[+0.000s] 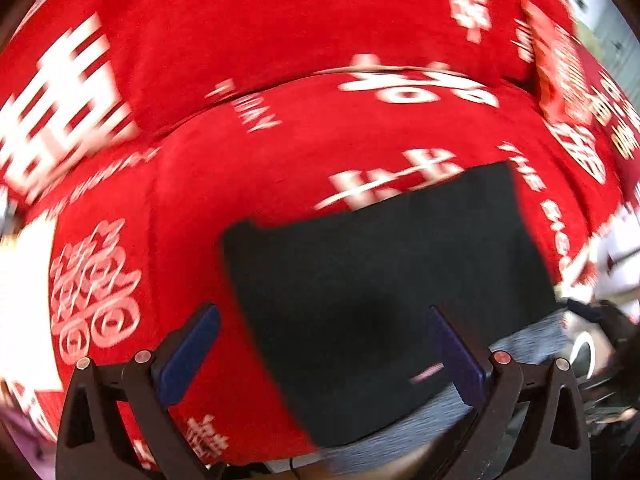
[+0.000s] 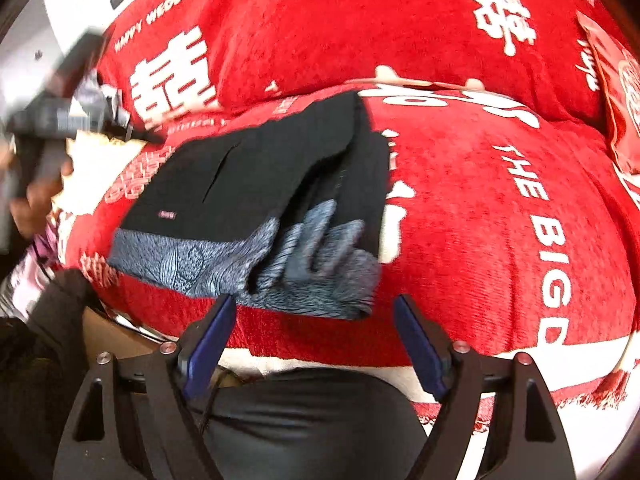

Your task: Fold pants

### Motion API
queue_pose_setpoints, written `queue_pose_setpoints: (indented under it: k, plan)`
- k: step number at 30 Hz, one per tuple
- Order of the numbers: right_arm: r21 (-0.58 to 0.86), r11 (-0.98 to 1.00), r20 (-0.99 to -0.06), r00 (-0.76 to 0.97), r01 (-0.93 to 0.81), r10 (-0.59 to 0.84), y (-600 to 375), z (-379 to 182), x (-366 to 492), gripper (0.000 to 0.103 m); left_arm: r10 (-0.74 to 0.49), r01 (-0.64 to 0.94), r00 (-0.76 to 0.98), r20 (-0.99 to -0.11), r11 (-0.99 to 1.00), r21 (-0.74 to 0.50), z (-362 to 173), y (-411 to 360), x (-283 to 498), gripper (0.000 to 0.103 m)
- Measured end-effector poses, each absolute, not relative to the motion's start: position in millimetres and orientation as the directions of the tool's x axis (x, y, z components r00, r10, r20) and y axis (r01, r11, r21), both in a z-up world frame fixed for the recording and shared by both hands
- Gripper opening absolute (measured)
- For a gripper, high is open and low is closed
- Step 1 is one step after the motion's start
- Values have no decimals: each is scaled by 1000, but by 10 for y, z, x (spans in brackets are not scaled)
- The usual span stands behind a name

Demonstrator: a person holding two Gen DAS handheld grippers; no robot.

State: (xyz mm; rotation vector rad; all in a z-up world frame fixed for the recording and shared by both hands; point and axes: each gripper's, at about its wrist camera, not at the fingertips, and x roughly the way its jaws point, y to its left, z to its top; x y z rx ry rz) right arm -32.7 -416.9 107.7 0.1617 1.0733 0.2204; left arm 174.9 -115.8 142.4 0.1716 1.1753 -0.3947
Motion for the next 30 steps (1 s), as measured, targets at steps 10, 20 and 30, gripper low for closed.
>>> queue_pose_setpoints:
  k: [10, 20, 30]
  plan:
    - [487, 863, -795, 479, 137, 373, -4297, 802, 72, 84, -194, 214, 361, -912, 969, -122, 954, -682, 1598, 102]
    - [295, 950, -853, 476, 102, 214, -4056, 1213, 174, 18, -202, 244, 384, -901, 963, -112, 1077, -905, 1642, 102]
    - [230, 959, -879, 459, 164, 132, -4173, 1154, 147, 33, -188, 241, 317, -930, 964, -113, 852, -1029, 1741, 102]
